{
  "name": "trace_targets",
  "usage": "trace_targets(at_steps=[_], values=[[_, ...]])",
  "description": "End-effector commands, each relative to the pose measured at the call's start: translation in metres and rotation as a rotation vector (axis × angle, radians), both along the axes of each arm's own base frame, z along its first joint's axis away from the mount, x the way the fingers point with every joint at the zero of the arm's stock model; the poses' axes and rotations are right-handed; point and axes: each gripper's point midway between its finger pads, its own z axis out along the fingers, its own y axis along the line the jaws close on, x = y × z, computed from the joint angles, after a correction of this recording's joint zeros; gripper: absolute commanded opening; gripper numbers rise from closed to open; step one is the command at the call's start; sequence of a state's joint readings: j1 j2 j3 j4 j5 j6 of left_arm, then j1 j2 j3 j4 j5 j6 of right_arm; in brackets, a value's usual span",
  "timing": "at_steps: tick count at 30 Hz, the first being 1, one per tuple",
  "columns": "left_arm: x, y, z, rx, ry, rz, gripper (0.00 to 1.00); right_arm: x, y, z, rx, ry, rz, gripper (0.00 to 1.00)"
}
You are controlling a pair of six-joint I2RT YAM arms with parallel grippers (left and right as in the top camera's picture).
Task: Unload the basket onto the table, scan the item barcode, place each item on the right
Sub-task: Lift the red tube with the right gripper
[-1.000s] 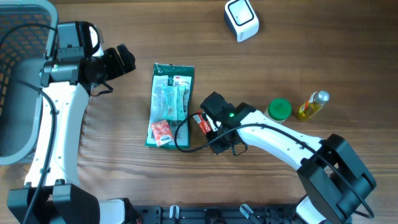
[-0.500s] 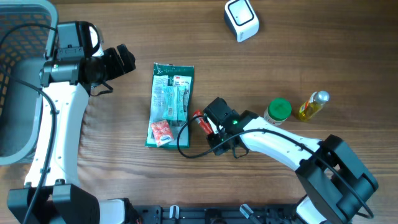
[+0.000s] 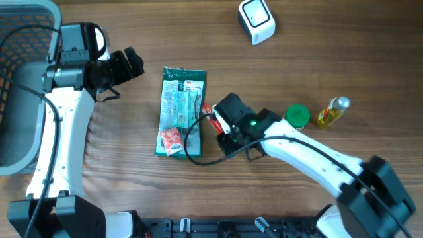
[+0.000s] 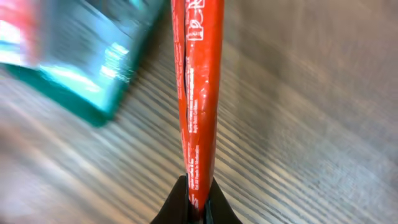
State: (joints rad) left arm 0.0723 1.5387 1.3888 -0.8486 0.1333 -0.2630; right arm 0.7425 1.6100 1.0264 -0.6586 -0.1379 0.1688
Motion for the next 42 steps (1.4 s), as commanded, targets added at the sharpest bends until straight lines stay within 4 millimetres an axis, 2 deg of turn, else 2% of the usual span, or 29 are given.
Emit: trace_targets(at_steps=[1,5,10,14,17,22,24,37,42], values=[[0.002,0.0,0.006,0.003,-0.02,-0.02,1.0,-0.005,0.025,0.03,0.178,0.03,0.072,0.04],[0.002,0.0,0.006,0.003,-0.02,-0.02,1.0,-0.008,0.038,0.039,0.277,0.084,0.067,0.04],[0.002,0.0,0.006,0.003,-0.02,-0.02,1.0,-0.006,0.039,0.04,0.286,0.091,0.03,0.04],[0.002,0.0,0.006,0.003,-0.02,-0.02,1.0,-0.012,0.044,0.043,0.316,0.116,0.058,0.04],[0.002,0.0,0.006,0.003,-0.02,-0.02,1.0,-0.028,0.055,0.053,0.399,0.152,0.188,0.04],[0.002,0.0,0.006,0.003,-0.02,-0.02,1.0,-0.072,0.076,0.092,0.675,0.226,0.514,0.04],[0.002,0.0,0.006,0.003,-0.02,-0.02,1.0,-0.076,0.077,0.096,0.704,0.232,0.54,0.04],[0.002,0.0,0.006,0.003,-0.02,-0.02,1.0,-0.077,0.075,0.094,0.693,0.228,0.549,0.05],[0.002,0.0,0.006,0.003,-0.02,-0.02,1.0,-0.065,0.07,0.078,0.594,0.176,0.506,0.04]])
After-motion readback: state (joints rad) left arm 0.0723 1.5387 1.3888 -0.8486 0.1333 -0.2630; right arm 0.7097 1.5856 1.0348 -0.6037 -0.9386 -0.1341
